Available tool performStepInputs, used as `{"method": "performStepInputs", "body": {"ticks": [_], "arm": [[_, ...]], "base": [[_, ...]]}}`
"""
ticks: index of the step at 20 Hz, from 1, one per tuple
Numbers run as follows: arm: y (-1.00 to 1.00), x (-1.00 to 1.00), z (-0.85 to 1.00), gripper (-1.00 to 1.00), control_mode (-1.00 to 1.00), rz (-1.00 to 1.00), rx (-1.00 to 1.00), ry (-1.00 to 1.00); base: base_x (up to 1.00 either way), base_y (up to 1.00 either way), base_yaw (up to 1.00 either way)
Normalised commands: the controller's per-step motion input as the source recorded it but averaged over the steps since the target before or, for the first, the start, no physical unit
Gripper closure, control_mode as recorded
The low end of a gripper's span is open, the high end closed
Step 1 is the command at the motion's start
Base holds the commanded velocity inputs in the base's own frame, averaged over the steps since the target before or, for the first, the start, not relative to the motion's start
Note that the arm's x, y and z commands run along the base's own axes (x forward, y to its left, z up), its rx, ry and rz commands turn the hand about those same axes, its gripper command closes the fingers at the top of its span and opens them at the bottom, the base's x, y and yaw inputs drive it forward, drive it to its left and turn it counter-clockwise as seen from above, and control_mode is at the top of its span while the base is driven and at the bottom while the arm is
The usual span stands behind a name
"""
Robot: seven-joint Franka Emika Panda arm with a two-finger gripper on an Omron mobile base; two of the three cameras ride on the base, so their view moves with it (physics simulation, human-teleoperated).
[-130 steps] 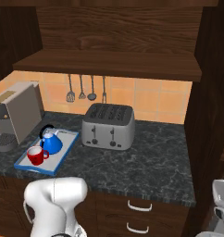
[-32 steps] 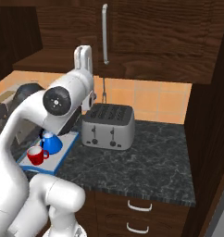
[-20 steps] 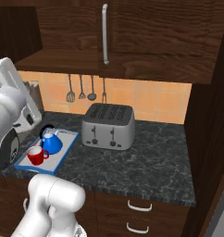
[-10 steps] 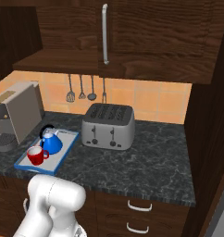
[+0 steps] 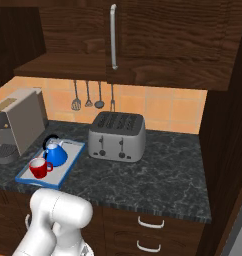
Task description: Pick the kettle from the counter and place it on the tray. Then pick the mug from the cabinet and place it on the tray. Then close the cabinet doors.
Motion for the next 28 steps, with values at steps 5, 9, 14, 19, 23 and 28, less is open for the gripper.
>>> {"method": "performStepInputs", "body": {"ticks": [5,9,14,19,23,28], "arm": [[0.96,0.00,-0.51,1.00,-1.00,-0.13,-0.08,-0.10],[1.00,0.23,-0.52,1.00,-1.00,-0.04,-0.07,-0.14],[0.97,1.00,-0.38,1.00,-1.00,-0.08,-0.01,0.00],[0.47,1.00,-0.16,1.00,-1.00,-0.19,0.00,0.04],[-0.19,0.95,-0.02,1.00,-1.00,-0.34,0.00,0.09],[-0.44,0.92,0.39,1.00,-1.00,-0.28,-0.07,0.00]], "base": [[0.00,0.00,0.00],[0.00,0.00,0.00],[0.00,0.00,0.00],[0.00,0.00,0.00],[0.00,0.00,0.00],[0.00,0.00,0.00]]}}
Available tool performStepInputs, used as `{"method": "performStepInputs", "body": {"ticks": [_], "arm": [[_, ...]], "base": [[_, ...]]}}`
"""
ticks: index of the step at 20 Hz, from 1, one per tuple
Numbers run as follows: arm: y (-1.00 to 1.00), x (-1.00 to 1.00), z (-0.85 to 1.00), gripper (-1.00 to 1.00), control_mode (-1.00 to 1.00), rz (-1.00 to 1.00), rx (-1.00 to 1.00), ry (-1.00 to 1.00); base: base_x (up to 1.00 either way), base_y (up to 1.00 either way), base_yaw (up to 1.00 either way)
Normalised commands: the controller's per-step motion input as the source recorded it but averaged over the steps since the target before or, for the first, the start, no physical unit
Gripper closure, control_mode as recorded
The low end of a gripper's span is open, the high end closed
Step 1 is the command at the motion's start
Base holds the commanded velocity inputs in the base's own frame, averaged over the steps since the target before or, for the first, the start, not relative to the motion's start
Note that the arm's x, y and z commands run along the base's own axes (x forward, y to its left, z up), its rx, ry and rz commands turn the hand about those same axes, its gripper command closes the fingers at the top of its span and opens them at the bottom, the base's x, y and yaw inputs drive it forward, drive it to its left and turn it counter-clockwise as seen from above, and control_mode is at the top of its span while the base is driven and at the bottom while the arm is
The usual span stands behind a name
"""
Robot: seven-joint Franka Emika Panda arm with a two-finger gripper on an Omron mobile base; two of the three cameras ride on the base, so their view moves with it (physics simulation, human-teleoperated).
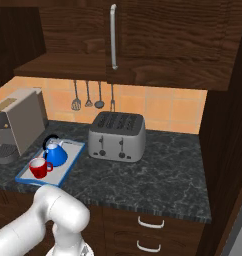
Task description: Pick the kettle from the counter and place it on the tray. Then pick the mug from the cabinet and place it on the tray. Then close the cabinet doors.
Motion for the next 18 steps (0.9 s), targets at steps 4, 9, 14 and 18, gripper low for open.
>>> {"method": "performStepInputs", "body": {"ticks": [4,9,14,18], "arm": [[-1.00,0.44,0.42,1.00,-1.00,-0.18,-0.12,-0.06],[-1.00,0.20,0.31,1.00,-1.00,-0.14,-0.10,-0.10],[-1.00,0.53,0.18,1.00,-1.00,-0.06,-0.03,-0.09],[-0.85,0.72,0.60,1.00,-1.00,0.01,0.09,-0.13]], "base": [[0.00,0.00,0.00],[0.00,0.00,0.00],[0.00,0.00,0.00],[0.00,0.00,0.00]]}}
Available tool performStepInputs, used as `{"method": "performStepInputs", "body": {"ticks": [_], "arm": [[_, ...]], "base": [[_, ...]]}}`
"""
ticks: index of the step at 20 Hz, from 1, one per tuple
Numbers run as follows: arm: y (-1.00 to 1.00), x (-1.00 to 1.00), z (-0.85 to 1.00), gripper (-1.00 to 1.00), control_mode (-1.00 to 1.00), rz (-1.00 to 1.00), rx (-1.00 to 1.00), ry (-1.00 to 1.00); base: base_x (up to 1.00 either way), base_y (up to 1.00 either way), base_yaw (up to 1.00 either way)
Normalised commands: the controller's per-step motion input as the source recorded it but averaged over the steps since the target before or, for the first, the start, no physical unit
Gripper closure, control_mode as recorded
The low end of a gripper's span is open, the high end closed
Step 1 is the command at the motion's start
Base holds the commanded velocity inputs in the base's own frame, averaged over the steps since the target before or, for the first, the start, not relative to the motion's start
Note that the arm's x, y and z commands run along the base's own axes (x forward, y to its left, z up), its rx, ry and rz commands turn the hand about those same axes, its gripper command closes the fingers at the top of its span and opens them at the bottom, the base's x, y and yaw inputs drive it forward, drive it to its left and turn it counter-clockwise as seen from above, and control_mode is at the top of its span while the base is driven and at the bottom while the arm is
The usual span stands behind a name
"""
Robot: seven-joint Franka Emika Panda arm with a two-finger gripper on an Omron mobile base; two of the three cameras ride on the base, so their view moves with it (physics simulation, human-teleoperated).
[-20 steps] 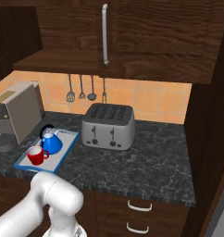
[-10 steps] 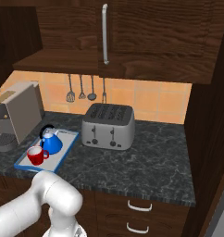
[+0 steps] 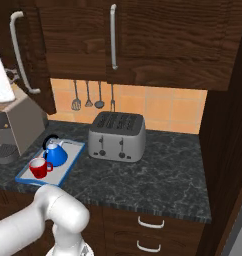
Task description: Pick the kettle from the counter and place it on the tray. Then pick the mug from the cabinet and place it on the tray. Then close the cabinet doors.
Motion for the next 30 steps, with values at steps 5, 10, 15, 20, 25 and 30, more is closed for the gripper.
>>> {"method": "performStepInputs", "body": {"ticks": [5,10,15,20,25,30], "arm": [[-0.89,0.86,0.27,1.00,-1.00,0.10,0.23,-0.11],[-0.91,1.00,0.00,1.00,-1.00,0.27,0.27,0.03],[-0.93,1.00,-0.02,1.00,-1.00,0.35,0.22,0.00],[-0.89,1.00,-0.05,1.00,-1.00,0.34,0.21,0.00],[-0.83,0.88,-0.15,1.00,-1.00,0.34,0.23,0.00],[-0.63,0.50,-0.02,1.00,-1.00,0.19,0.10,0.22]], "base": [[0.00,0.00,0.00],[0.00,0.00,0.00],[0.00,0.00,0.00],[0.00,0.00,0.00],[0.00,0.00,0.00],[0.00,0.00,0.00]]}}
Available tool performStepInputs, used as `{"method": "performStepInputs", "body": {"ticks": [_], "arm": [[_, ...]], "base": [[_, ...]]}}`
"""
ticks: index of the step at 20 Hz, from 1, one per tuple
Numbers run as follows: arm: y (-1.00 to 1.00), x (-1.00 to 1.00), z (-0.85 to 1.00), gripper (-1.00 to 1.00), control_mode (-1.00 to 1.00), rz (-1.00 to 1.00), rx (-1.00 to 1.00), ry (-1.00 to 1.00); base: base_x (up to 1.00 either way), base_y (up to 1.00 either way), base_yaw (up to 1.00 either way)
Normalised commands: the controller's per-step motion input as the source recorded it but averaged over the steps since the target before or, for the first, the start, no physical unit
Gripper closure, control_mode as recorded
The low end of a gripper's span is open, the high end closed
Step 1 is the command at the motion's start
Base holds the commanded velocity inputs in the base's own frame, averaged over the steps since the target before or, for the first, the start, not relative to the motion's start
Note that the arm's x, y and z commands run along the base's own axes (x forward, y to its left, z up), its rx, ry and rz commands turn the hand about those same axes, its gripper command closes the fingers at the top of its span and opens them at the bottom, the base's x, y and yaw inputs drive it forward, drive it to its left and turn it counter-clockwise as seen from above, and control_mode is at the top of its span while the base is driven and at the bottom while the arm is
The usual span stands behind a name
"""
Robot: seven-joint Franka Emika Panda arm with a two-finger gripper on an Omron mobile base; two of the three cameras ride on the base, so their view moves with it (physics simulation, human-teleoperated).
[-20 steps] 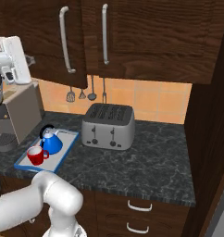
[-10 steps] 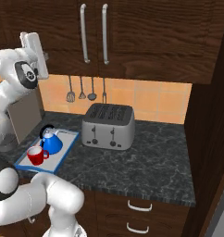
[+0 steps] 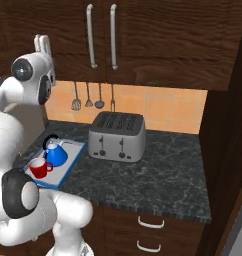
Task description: Pick the kettle from the counter and place it on the tray. Then pick the mug from the cabinet and place it on the tray. Then close the cabinet doors.
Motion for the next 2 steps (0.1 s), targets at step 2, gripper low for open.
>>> {"method": "performStepInputs", "body": {"ticks": [2], "arm": [[-0.66,0.14,-0.06,1.00,-1.00,0.13,0.05,0.04]], "base": [[0.00,0.00,0.00]]}}
